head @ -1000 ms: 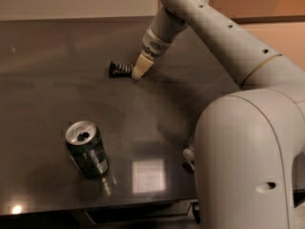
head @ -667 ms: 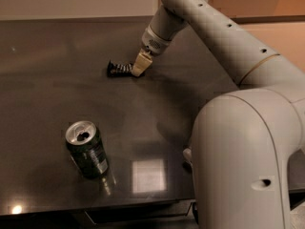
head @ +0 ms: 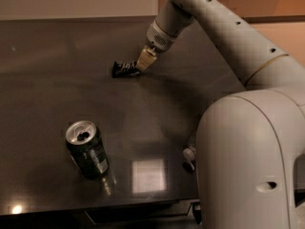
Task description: Move rxbar chocolate near water bottle
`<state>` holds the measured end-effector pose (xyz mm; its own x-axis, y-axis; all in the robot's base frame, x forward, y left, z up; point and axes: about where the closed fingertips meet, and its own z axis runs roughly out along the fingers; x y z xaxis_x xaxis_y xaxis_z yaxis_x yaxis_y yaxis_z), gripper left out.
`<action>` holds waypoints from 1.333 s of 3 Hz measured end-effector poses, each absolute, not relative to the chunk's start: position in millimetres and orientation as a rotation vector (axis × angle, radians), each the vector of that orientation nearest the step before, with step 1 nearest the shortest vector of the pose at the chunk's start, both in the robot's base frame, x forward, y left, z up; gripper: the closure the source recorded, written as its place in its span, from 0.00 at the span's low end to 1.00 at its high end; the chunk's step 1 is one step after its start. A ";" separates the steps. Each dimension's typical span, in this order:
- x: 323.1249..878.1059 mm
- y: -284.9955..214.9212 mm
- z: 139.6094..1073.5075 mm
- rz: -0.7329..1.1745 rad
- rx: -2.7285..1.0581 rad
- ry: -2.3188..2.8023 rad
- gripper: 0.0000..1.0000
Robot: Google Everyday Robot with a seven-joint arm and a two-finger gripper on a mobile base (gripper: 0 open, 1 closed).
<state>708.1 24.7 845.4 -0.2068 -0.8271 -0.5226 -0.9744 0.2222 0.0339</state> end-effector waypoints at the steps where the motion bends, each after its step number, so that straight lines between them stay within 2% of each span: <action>1: 692.9 5.1 859.8 0.537 -1.667 2.114 1.00; 4: 600.2 -92.2 905.8 0.659 -1.662 2.110 1.00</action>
Offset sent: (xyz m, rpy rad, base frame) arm -0.0814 -0.0957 0.0576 0.0391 0.0836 0.0210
